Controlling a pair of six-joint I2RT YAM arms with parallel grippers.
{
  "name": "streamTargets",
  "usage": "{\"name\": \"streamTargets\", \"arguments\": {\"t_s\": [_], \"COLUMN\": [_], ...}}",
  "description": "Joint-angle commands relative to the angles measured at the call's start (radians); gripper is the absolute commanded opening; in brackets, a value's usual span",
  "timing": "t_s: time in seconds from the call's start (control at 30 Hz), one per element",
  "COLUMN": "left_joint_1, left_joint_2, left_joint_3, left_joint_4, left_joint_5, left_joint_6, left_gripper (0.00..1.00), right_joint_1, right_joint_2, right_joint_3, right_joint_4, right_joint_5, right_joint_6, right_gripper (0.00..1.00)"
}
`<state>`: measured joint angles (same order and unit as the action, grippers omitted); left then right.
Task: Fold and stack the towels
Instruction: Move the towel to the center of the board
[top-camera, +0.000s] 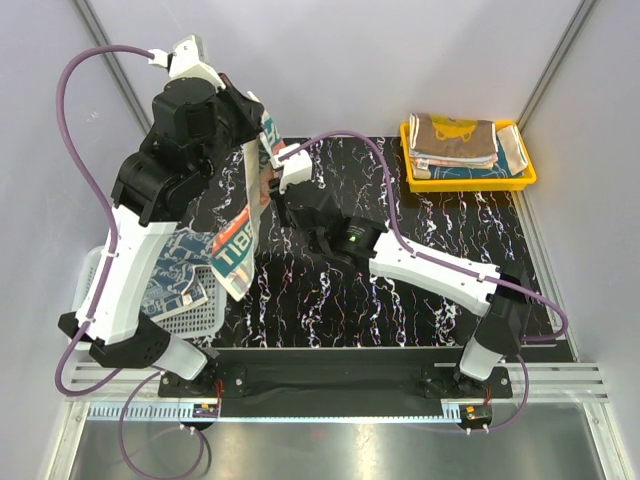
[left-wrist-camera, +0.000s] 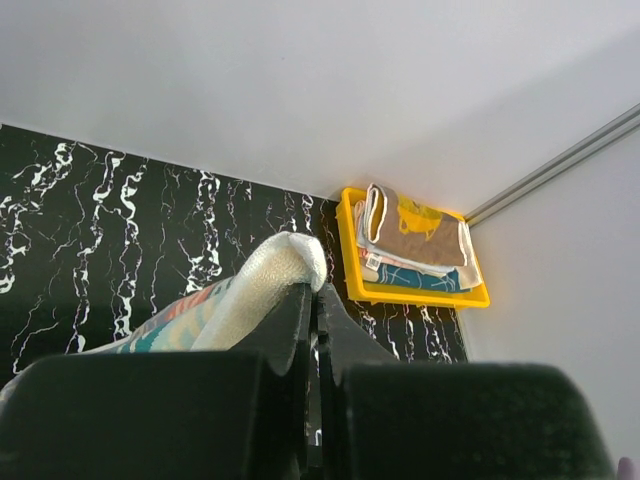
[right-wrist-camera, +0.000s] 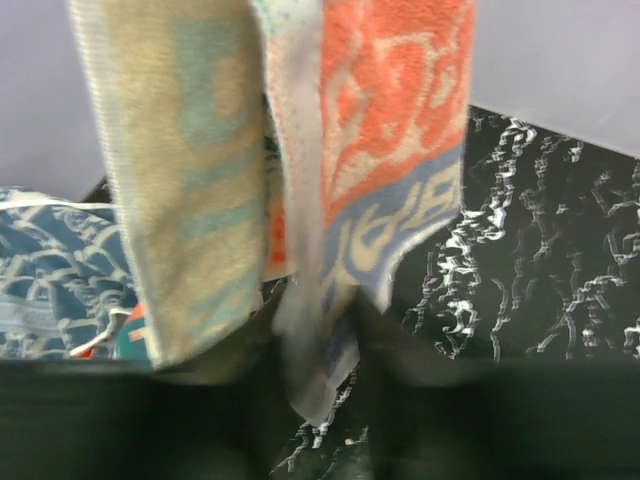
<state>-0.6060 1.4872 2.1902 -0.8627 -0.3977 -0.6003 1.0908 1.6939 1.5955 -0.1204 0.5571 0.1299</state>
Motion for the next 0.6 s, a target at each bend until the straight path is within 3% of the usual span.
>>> {"name": "streamTargets", "arguments": {"t_s": [0.0,0.13,0.37,0.57], "left_joint_1": [-0.005,-0.006,-0.005,-0.011], "left_joint_2": [-0.045,-0.054,-0.148,-0.219], "left_joint_3": [0.008,0.005,-0.099,-0.162], "left_joint_4": [0.05,0.033,0.021,0.007], "left_joint_5": [-0.012,-0.007,0.034,0.158], "left_joint_6": [0.02,0.023,0.03,0.046], "left_gripper": [0.0,0.0,0.0,0.0], "right_joint_1": [0.011,0.011,0.011,0.011], "right_joint_2": [-0.028,-0.065,-0.244,-0.327], "right_joint_3": [0.006,0.004,0.004,0.142], "right_joint_4": [0.022,-0.002,-0.131,-0.316], "right_joint_5": [0.085,0.118,0.138,0.095], "right_joint_6": [-0.01,-0.062,-0.167,-0.263], "right_gripper": [0.27,0.0,0.0,0.0]}}
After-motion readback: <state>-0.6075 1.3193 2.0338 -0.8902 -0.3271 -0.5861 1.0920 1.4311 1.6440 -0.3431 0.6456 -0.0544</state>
